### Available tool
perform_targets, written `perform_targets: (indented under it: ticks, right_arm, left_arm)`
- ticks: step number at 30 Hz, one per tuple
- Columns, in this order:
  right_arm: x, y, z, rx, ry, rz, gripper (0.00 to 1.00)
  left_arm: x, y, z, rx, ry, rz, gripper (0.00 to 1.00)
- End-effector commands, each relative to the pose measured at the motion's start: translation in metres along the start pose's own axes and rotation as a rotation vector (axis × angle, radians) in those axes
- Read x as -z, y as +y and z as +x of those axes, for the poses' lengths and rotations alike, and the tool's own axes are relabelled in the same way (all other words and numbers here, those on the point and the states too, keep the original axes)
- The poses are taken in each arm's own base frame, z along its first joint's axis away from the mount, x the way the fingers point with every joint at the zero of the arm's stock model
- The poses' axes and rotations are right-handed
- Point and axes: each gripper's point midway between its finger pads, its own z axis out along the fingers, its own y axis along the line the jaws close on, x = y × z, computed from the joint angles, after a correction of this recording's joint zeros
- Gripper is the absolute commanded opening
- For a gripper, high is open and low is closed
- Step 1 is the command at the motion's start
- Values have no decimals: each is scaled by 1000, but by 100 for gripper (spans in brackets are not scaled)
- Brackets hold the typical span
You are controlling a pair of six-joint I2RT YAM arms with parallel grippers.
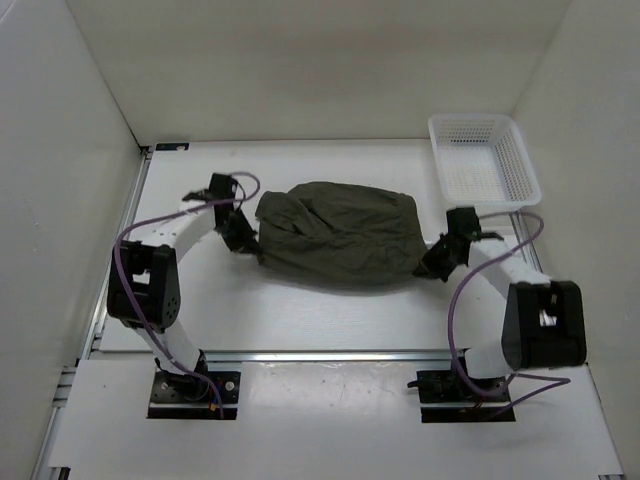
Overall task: Fold and stack the shorts
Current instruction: Flatten the shorts out
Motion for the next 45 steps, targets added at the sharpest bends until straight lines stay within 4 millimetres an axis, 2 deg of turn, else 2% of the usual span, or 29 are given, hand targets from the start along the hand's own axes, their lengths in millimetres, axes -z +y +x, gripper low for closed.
perform_targets:
  ticks: [1, 3, 4, 5, 8, 9, 11, 14, 15, 16, 17, 19, 20, 21, 22, 23, 24, 25, 27, 29, 31, 32, 34, 35, 37, 39, 40, 42, 45]
  right_arm:
    - [46, 92, -93, 106, -235, -160, 0]
    - [75, 133, -125, 140, -299, -219, 0]
    - [124, 175, -150, 172, -392, -308, 0]
    - [146, 191, -160, 196, -434, -344, 0]
    - [213, 230, -175, 252, -550, -464, 0]
    - [233, 233, -170, 263, -573, -501, 0]
    - [244, 235, -157, 306, -586, -519, 0]
    - [230, 208, -132, 315, -550, -490, 0]
    - [235, 197, -125, 320, -572, -487, 0]
    - [202, 174, -111, 310, -510, -425, 0]
    - [190, 162, -105, 303, -496, -399, 0]
    - [171, 138, -84, 315, -459, -369, 0]
    - [139, 108, -66, 302, -392, -307, 0]
    - [125, 96, -55, 305, -362, -287, 0]
    - [112, 84, -45, 308, -339, -261, 0]
    - [93, 65, -36, 299, -306, -217, 0]
    - [90, 63, -35, 299, -306, -216, 15]
    - [85, 62, -35, 297, -294, -205, 24]
    - [90, 61, -44, 295, -302, -149, 33]
    - [97, 58, -47, 298, -309, -116, 42]
    - [107, 50, -40, 297, -318, -112, 43]
    - [109, 44, -38, 288, -320, -106, 50]
    - [111, 31, -27, 256, -306, -107, 58]
    - [100, 14, -18, 231, -277, -74, 65]
    - [95, 4, -4, 194, -246, -92, 72]
    - [76, -19, 17, 150, -168, -70, 74]
    - [70, -24, 26, 133, -135, -74, 74]
    - [62, -28, 37, 104, -86, -110, 78]
    - [51, -36, 44, 57, -74, -125, 81]
  left_arm:
    - [77, -61, -86, -103, -236, 104, 10]
    - [118, -82, -117, -134, -321, 120, 10]
    - [142, -87, -135, -132, -377, 123, 10]
    - [186, -106, -153, -151, -467, 150, 10]
    - [268, -128, -175, -171, -652, 252, 10]
    - [284, -125, -176, -174, -688, 262, 10]
    - [318, -125, -166, -194, -760, 309, 10]
    - [295, -107, -150, -195, -711, 271, 10]
    - [274, -91, -136, -184, -658, 236, 10]
    - [259, -80, -127, -177, -623, 214, 10]
    - [244, -69, -118, -170, -590, 193, 10]
    - [196, -36, -87, -157, -493, 126, 10]
    - [181, -28, -75, -144, -457, 111, 10]
    - [152, -15, -52, -152, -384, 101, 10]
    - [138, -7, -47, -147, -358, 84, 10]
    - [128, -5, -41, -144, -336, 76, 17]
    - [112, -4, -43, -151, -310, 71, 52]
    - [104, -2, -45, -157, -289, 55, 70]
    - [93, -9, -62, -172, -263, 24, 80]
    - [97, -7, -64, -178, -255, 1, 80]
    - [112, -5, -63, -172, -307, 1, 76]
    - [115, -3, -61, -171, -317, -3, 67]
    - [113, 4, -46, -152, -294, 10, 58]
    - [109, 6, -38, -152, -269, 19, 54]
    - [92, 18, -11, -140, -188, 16, 53]
    - [81, 30, 5, -119, -147, 9, 66]
    - [76, 33, 11, -109, -135, 14, 84]
    - [61, 44, 38, -69, -61, 35, 100]
    - [40, 44, 67, -30, 27, 98, 100]
